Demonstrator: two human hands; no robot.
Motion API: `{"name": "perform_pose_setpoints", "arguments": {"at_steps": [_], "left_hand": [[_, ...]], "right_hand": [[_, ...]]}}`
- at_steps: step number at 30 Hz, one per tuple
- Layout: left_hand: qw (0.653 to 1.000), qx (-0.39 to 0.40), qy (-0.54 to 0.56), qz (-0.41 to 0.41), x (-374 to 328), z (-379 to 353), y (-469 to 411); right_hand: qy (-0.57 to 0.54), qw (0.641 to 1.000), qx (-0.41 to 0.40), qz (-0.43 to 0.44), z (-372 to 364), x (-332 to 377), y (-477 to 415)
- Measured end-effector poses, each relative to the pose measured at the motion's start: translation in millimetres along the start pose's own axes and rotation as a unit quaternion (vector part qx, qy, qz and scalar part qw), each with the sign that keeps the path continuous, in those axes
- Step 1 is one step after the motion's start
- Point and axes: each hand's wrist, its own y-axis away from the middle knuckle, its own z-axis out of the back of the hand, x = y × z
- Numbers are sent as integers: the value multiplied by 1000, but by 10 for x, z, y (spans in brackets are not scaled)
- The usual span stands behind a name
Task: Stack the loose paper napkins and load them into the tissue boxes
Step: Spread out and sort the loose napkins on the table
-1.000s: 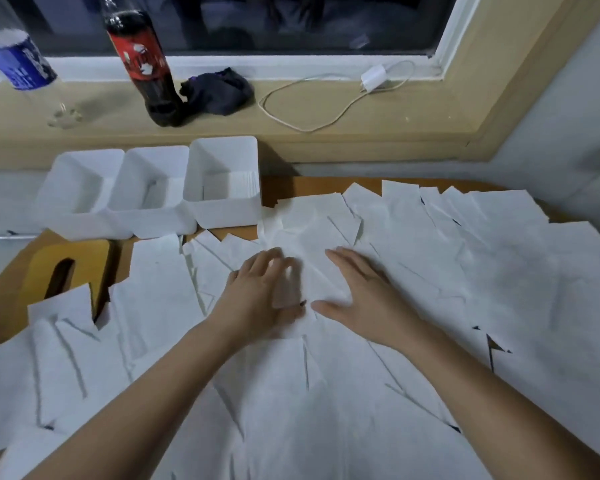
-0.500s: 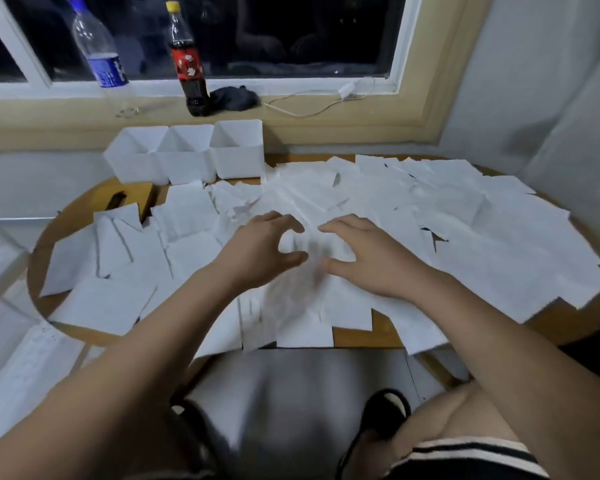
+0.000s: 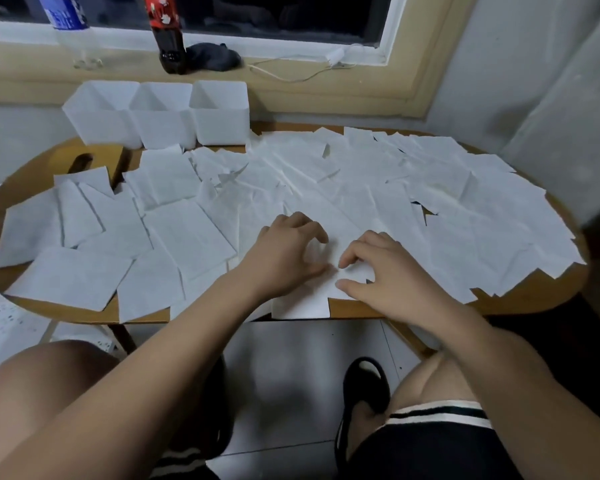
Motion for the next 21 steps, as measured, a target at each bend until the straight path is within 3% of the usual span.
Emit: {"name": "perform_pose_setpoints", "arguments": {"at_steps": [10,17,21], "left_hand": [[1000,2,29,-10,16,-21,-105],[998,-26,51,-12,-81,41,-121],[995,-23,93,-28,-114,46,-27]], "right_hand": [[106,990,29,85,-139,-97,345],[61,986,11,155,-195,-181,355],[24,988,14,149,-120,-173,332]]}}
